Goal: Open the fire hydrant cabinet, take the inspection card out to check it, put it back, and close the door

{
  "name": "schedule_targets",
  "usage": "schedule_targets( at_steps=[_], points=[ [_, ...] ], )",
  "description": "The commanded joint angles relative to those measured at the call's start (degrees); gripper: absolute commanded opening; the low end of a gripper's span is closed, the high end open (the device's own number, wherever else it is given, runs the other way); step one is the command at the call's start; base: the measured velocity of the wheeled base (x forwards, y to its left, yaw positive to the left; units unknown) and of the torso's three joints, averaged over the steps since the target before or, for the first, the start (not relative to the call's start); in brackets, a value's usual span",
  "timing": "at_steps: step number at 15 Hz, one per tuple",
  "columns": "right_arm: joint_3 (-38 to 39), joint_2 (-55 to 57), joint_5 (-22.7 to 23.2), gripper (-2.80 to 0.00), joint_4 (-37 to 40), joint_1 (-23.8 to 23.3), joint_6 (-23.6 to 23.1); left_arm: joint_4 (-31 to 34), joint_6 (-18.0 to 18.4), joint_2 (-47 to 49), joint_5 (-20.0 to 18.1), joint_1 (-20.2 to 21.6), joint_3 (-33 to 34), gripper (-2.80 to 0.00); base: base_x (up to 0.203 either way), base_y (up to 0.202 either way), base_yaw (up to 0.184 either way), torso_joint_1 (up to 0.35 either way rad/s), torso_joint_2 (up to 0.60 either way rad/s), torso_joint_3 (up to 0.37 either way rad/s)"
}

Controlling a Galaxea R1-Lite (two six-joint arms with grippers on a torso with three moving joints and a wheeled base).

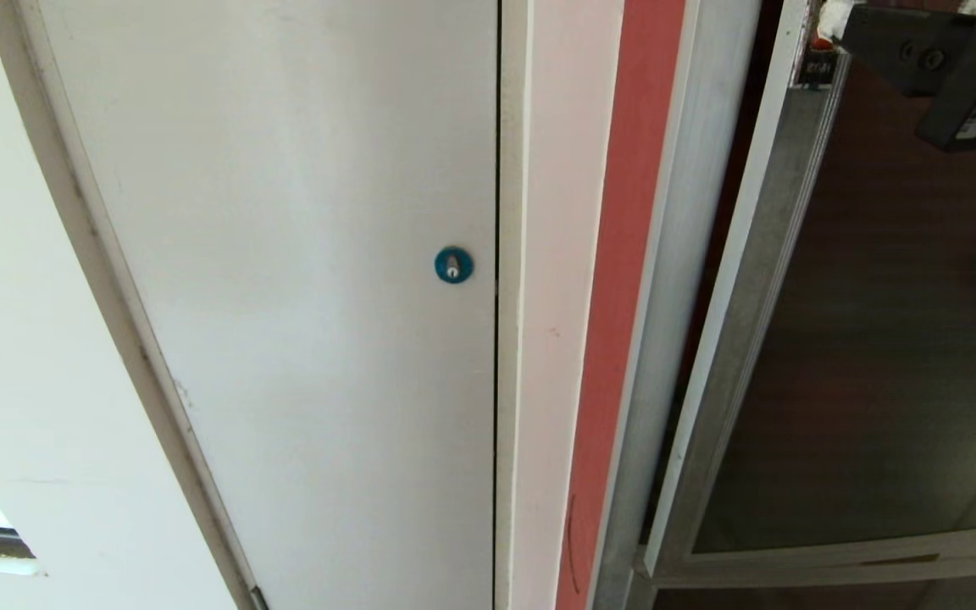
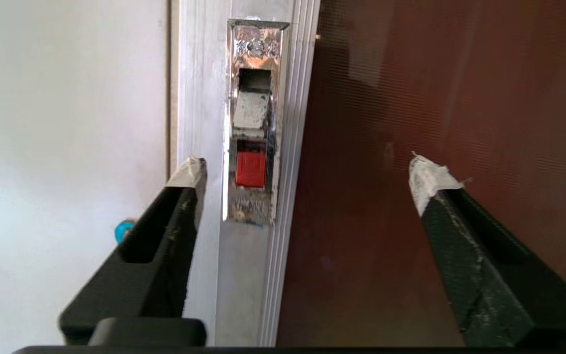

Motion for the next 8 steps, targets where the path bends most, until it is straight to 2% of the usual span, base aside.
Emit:
schedule_targets(
  at_steps=[1,4,5,8],
  points=[
    [0.9,-1.8,0.0,0.00,-0.1,0.0,-0.1,0.0,0.0,0.0,0.0,0.0,0.0,-2.80,0.000,0.000,0.000,0.000,0.00,0.000],
    [5.3,-5.4,0.2,0.00,-0.1,-0.2,-1.0,0.0,0.0,0.0,0.1,0.0,0.0,-2.80,0.000,0.000,0.000,0.000,0.00,0.000],
    [7.3,-7.0,0.5,-2.80,-0.1,-0.4,-1.5,0.0,0.0,0.0,0.0,0.0,0.0,-2.80,0.000,0.000,0.000,0.000,0.00,0.000],
    [11.1,-11.7,0.7,-2.80,0.0,-1.6,-1.8,0.0,0.0,0.0,0.0,0.0,0.0,-2.80,0.000,0.000,0.000,0.000,0.00,0.000]
  ],
)
